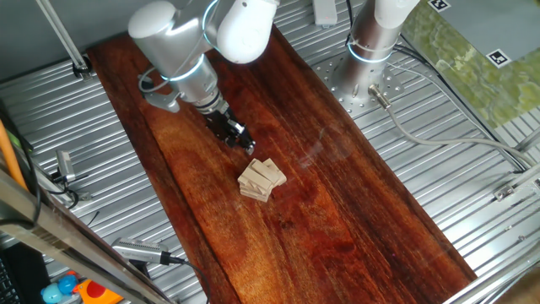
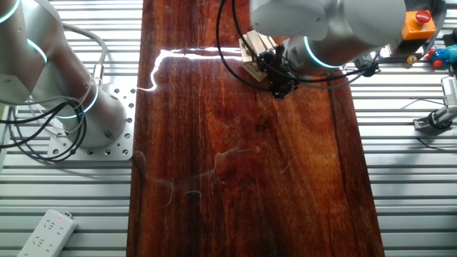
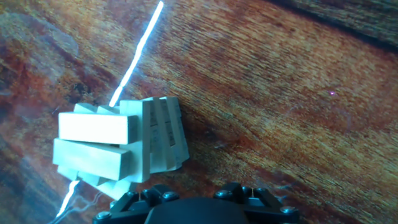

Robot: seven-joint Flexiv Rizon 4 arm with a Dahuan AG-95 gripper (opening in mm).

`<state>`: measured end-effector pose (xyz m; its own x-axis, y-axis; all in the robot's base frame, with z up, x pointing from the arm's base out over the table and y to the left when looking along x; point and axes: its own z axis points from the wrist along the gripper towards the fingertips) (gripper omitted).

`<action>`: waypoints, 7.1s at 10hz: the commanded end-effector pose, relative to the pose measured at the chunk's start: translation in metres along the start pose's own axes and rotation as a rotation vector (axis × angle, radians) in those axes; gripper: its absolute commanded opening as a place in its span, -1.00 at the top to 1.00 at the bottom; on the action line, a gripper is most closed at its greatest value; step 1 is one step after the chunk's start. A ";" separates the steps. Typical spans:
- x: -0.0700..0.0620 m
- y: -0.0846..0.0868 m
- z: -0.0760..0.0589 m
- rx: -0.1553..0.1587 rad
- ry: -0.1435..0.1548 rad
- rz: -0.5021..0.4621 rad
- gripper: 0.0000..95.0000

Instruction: Play Jenga

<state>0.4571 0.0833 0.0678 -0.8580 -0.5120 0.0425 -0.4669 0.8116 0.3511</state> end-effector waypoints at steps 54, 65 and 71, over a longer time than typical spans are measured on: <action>-0.011 0.019 -0.024 -0.248 -0.170 0.326 -0.20; -0.009 0.019 -0.025 0.052 -0.119 0.118 -0.20; -0.010 0.014 -0.020 0.102 -0.154 0.056 -0.20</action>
<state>0.4637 0.0950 0.0904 -0.9176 -0.3904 -0.0746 -0.3948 0.8737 0.2841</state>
